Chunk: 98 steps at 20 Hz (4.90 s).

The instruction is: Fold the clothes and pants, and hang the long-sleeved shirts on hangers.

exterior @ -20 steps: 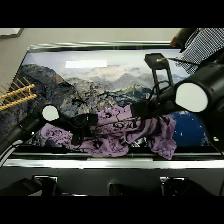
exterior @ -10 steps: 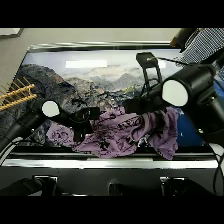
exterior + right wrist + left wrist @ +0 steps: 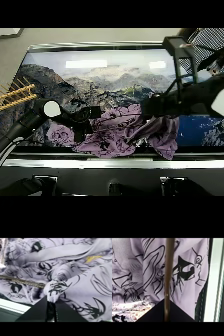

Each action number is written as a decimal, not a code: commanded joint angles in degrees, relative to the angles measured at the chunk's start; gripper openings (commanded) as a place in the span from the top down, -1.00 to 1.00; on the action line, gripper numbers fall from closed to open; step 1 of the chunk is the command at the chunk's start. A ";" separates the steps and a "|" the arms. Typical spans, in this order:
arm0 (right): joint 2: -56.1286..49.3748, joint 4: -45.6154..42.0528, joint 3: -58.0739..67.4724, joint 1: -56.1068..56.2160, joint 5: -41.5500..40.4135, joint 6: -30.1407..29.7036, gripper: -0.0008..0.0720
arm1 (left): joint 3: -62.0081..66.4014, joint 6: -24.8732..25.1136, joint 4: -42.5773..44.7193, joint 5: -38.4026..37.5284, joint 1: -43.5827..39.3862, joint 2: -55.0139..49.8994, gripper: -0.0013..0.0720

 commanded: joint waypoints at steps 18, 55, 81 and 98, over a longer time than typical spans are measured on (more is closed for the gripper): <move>-7.54 2.14 3.54 5.05 -11.43 2.69 0.84 | 1.81 -9.27 0.98 1.79 -4.22 -0.17 0.90; -11.34 14.08 13.07 5.07 -9.35 6.08 0.84 | 6.45 -34.23 10.25 -1.64 -5.66 -0.17 0.90; -6.91 -17.07 13.07 11.58 0.09 6.34 -0.59 | 6.45 -35.45 10.27 2.95 -8.15 -0.17 0.90; -14.95 20.28 9.16 -29.88 1.46 -61.37 -0.58 | 6.45 -34.82 10.47 4.59 -8.09 -0.17 0.90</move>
